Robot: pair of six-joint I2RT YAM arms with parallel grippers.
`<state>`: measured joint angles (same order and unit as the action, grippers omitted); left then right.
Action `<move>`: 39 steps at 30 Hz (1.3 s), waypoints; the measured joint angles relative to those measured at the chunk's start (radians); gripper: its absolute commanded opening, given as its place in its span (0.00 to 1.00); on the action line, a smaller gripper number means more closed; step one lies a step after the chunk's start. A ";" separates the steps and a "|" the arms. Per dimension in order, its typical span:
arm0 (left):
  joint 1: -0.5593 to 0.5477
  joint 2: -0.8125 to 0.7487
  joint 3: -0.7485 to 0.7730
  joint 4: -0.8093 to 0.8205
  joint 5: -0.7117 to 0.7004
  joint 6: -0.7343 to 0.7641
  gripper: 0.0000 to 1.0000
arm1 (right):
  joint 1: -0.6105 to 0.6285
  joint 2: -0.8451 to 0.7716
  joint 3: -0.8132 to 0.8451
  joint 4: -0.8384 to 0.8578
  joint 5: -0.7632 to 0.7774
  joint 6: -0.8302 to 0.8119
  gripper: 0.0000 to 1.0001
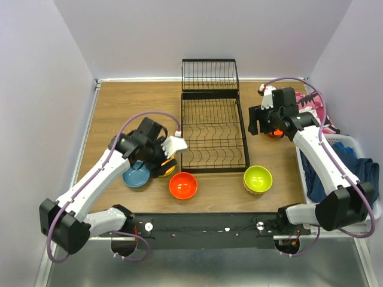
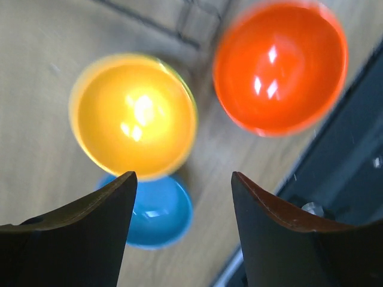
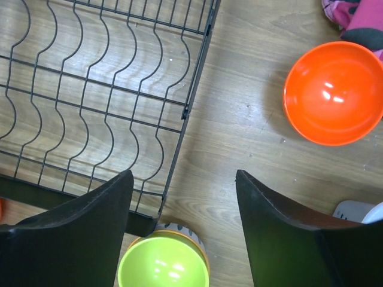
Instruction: Load the bowls into the dish rack
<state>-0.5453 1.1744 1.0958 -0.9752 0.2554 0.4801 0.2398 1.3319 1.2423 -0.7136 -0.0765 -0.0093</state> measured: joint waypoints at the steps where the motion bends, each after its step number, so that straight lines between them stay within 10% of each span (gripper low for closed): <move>1: 0.000 -0.020 -0.027 -0.031 -0.001 0.014 0.73 | 0.000 0.000 0.000 0.000 -0.006 -0.009 0.78; 19: 0.121 -0.069 -0.370 -0.067 -0.303 0.044 0.66 | -0.002 0.104 0.133 0.019 -0.097 -0.007 0.78; 30: 0.147 -0.001 -0.428 0.014 -0.294 0.068 0.09 | -0.003 0.108 0.150 0.018 -0.097 -0.006 0.77; 39: 0.158 -0.163 -0.212 -0.222 -0.304 0.142 0.00 | -0.004 0.097 0.150 0.016 -0.118 0.020 0.77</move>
<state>-0.3878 1.0115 0.8833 -1.1976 -0.0483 0.6224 0.2359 1.4288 1.3922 -0.6975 -0.1944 0.0109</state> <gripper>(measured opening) 0.021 0.776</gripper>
